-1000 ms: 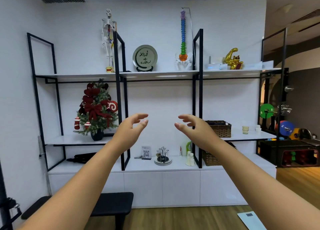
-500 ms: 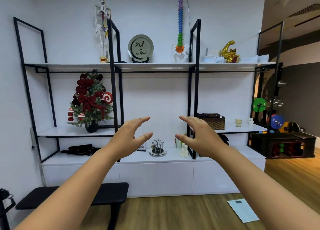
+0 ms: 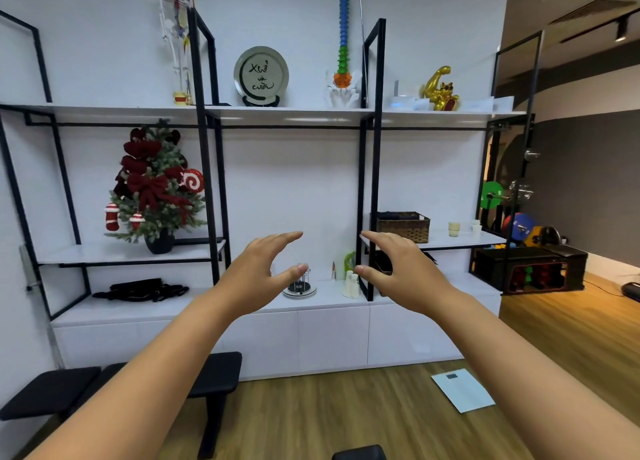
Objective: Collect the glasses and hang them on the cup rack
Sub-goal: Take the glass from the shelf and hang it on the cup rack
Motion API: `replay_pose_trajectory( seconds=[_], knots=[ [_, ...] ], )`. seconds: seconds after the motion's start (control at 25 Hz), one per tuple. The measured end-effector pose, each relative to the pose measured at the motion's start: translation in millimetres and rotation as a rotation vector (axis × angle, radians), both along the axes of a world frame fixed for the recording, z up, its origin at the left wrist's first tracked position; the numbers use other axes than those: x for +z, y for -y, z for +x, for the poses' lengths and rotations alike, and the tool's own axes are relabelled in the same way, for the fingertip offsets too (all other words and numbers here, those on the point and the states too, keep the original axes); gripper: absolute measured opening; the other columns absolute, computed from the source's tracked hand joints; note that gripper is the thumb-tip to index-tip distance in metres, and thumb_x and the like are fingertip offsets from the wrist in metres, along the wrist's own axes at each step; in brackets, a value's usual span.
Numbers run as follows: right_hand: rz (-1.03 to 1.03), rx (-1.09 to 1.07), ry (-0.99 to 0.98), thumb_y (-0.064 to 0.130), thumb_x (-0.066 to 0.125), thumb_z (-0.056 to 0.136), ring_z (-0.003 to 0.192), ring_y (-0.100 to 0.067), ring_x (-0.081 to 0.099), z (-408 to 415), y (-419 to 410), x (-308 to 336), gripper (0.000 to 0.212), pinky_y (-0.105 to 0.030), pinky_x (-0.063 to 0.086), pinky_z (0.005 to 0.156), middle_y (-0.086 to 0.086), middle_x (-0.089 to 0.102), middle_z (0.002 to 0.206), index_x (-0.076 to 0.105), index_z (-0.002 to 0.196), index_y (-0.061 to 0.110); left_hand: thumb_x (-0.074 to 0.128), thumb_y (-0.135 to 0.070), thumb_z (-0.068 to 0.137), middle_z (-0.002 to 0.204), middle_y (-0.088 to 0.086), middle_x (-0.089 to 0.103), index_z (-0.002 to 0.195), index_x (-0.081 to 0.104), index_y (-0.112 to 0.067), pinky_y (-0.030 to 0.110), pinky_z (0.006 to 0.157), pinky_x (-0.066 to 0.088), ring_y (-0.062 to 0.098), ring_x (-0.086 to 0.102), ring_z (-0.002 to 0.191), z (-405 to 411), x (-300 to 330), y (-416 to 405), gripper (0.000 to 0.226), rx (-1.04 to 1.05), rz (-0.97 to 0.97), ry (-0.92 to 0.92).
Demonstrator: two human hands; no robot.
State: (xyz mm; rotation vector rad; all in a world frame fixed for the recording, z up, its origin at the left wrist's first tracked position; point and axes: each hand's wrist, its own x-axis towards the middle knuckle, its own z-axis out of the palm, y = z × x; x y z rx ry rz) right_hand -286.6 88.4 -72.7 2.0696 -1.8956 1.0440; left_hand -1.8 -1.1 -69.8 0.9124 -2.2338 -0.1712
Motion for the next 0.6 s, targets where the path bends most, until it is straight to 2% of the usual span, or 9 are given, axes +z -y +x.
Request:
replay_pose_trajectory(
  seconds=[0.12, 0.4, 0.6],
  knots=[
    [0.005, -0.04, 0.008, 0.058, 0.062, 0.097, 0.15, -0.016, 0.035, -7, -8, -7, 0.07, -0.042, 0.037, 0.119, 0.01, 0.046, 0.16, 0.04, 0.159, 0.034, 0.061, -0.056, 0.098, 0.158, -0.019, 0.044, 0.158, 0.039, -0.041, 0.024, 0.113, 0.026, 0.005, 0.031, 0.148, -15, -6, 4, 0.065, -0.056, 0.002, -0.006],
    [0.033, -0.19, -0.003, 0.058, 0.062, 0.098, 0.147, -0.018, 0.038, -41, -38, -27, 0.07, -0.038, 0.035, 0.117, 0.01, 0.047, 0.159, 0.04, 0.159, 0.035, 0.064, -0.05, 0.099, 0.156, -0.014, 0.047, 0.156, 0.042, -0.04, 0.023, 0.108, 0.028, 0.007, 0.036, 0.144, -64, -31, 4, 0.062, -0.205, 0.02, -0.009],
    [0.044, -0.298, 0.008, 0.064, 0.059, 0.096, 0.149, -0.017, 0.036, -77, -79, -35, 0.071, -0.04, 0.036, 0.116, 0.009, 0.045, 0.161, 0.037, 0.159, 0.039, 0.064, -0.052, 0.098, 0.157, -0.011, 0.048, 0.156, 0.042, -0.038, 0.031, 0.113, 0.034, 0.011, 0.038, 0.145, -108, -36, -3, 0.064, -0.288, 0.036, -0.012]
  ],
)
